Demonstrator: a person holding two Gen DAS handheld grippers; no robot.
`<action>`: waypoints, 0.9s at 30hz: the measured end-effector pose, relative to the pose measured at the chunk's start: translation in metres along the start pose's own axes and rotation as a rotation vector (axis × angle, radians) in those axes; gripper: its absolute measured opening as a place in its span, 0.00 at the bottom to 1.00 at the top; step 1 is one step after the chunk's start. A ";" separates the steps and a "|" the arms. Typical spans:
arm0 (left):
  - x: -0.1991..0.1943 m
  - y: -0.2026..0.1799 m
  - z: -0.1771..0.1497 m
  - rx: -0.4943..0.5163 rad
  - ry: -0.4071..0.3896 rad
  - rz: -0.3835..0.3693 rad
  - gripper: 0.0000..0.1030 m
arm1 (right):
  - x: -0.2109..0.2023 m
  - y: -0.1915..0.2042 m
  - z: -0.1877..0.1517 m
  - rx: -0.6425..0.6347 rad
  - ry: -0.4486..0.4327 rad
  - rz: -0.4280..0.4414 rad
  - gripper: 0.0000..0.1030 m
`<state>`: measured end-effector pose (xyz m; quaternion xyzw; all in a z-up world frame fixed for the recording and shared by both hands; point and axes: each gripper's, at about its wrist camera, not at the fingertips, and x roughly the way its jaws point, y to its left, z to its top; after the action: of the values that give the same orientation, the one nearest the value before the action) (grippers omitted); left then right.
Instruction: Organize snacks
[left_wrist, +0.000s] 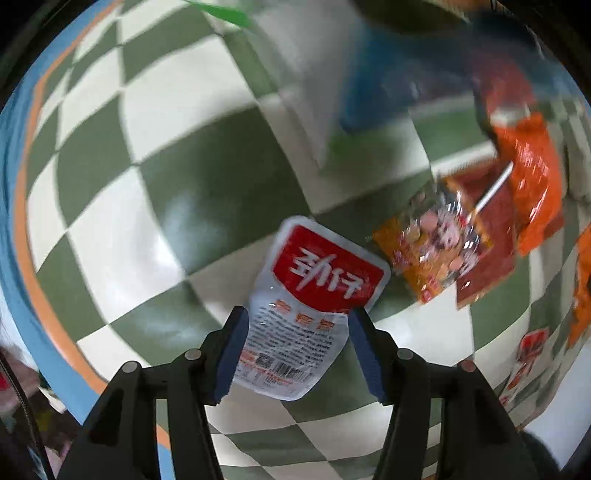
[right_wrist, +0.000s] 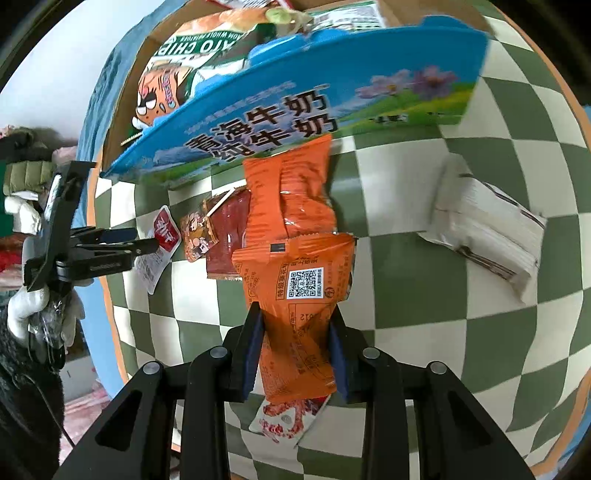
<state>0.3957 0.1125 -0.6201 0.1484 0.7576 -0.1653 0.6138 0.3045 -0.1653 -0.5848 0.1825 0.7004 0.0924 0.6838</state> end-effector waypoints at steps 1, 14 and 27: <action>0.002 0.000 0.000 0.003 0.002 -0.016 0.69 | 0.001 0.001 0.001 0.000 0.002 -0.003 0.34; 0.000 0.001 -0.022 -0.025 -0.061 -0.033 0.42 | 0.008 0.000 0.003 0.033 0.016 -0.025 0.34; -0.008 0.030 -0.068 -0.172 -0.047 -0.116 0.13 | -0.004 -0.004 0.001 0.056 -0.027 -0.024 0.34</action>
<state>0.3508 0.1690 -0.6015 0.0469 0.7616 -0.1383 0.6313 0.3053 -0.1704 -0.5826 0.1947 0.6954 0.0621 0.6889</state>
